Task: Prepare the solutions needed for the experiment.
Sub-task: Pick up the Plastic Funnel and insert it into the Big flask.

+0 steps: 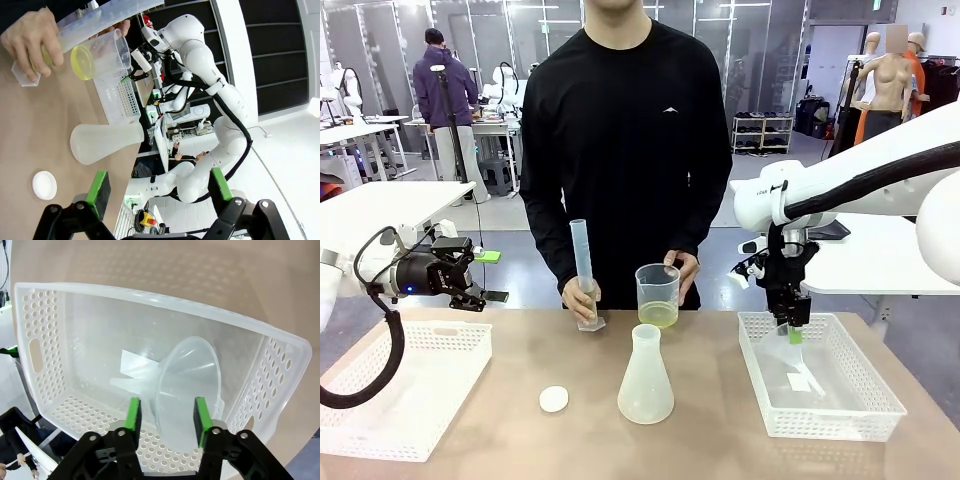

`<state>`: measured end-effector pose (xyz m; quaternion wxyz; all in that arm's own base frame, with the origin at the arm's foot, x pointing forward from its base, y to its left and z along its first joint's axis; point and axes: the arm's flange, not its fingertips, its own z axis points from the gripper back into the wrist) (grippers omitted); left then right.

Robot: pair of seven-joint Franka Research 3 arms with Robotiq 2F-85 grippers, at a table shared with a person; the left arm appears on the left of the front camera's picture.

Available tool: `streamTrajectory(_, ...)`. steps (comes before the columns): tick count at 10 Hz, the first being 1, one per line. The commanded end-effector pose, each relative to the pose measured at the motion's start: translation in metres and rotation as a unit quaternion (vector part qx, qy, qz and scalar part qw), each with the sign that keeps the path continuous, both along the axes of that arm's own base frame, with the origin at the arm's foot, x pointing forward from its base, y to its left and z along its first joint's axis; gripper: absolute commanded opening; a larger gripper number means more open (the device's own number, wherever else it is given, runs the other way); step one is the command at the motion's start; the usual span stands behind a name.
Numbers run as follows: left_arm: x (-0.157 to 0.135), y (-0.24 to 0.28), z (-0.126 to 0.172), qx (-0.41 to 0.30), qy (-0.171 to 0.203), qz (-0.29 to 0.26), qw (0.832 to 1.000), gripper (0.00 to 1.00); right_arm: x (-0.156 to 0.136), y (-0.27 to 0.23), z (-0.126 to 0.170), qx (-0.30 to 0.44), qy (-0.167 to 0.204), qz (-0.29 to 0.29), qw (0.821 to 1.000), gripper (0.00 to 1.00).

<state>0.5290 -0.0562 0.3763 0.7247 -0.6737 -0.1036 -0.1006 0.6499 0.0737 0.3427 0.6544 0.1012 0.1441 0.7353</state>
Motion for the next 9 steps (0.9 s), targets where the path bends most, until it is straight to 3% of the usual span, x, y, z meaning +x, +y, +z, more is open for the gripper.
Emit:
streamTrajectory(1,-0.001,0.000,0.001,-0.005,0.000,-0.005,1.000,1.00,0.006,-0.002,0.002,-0.003,0.012,0.016,1.000,0.30)
streamTrajectory(4,-0.001,0.000,0.001,-0.005,0.000,-0.005,1.000,1.00,0.006,-0.003,0.003,-0.008,0.018,0.016,1.000,0.03)
streamTrajectory(7,-0.001,0.000,0.001,-0.005,0.000,-0.005,1.000,1.00,-0.002,0.000,0.009,-0.014,0.028,-0.011,0.999,0.00)
streamTrajectory(8,-0.001,0.000,0.001,-0.005,0.000,-0.005,1.000,1.00,-0.012,0.004,0.022,-0.009,0.014,-0.031,0.999,0.00)
streamTrajectory(9,-0.001,0.000,0.001,-0.005,0.000,-0.005,1.000,1.00,-0.027,0.011,0.044,-0.025,-0.030,-0.059,0.997,0.00)
